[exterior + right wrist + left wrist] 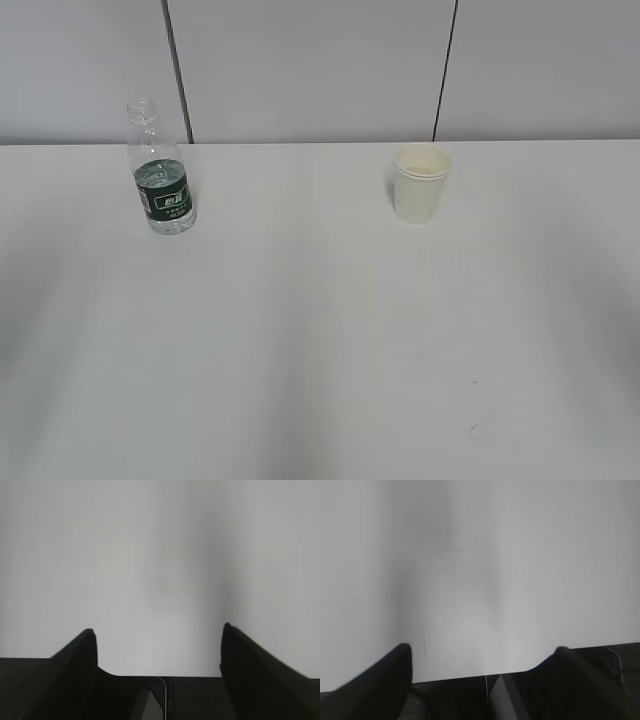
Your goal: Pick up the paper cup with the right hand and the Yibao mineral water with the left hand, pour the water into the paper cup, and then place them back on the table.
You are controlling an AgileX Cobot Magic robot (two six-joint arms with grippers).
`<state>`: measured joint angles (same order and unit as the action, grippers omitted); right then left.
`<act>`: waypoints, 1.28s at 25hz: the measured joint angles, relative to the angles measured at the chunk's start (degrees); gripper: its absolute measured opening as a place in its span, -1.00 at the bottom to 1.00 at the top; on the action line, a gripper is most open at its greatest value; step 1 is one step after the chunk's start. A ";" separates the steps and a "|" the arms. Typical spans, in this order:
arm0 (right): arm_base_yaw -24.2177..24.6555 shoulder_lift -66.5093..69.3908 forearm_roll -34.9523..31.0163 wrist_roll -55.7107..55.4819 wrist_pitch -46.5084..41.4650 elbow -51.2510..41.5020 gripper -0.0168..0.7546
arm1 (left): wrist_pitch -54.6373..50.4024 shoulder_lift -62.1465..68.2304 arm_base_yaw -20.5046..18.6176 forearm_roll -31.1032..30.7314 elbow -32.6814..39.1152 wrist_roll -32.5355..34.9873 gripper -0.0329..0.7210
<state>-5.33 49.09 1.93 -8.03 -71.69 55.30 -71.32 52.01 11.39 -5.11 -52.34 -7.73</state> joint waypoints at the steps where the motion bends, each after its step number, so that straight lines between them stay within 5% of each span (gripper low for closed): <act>1: 0.00 -1.90 0.00 0.00 0.00 -1.71 0.58 | 0.00 -1.89 0.00 0.29 1.08 0.00 0.47; 21: 0.00 -47.42 0.11 4.50 -1.04 -22.79 0.58 | 3.48 -43.49 0.00 3.87 19.11 0.64 0.47; 32: 0.00 -50.16 0.33 6.80 4.77 -27.16 0.58 | 7.51 -52.13 0.00 4.02 22.91 5.59 0.47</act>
<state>-5.33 -1.08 2.26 -1.23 -66.92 28.14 -63.81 -0.12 11.39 -1.08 -29.43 -2.13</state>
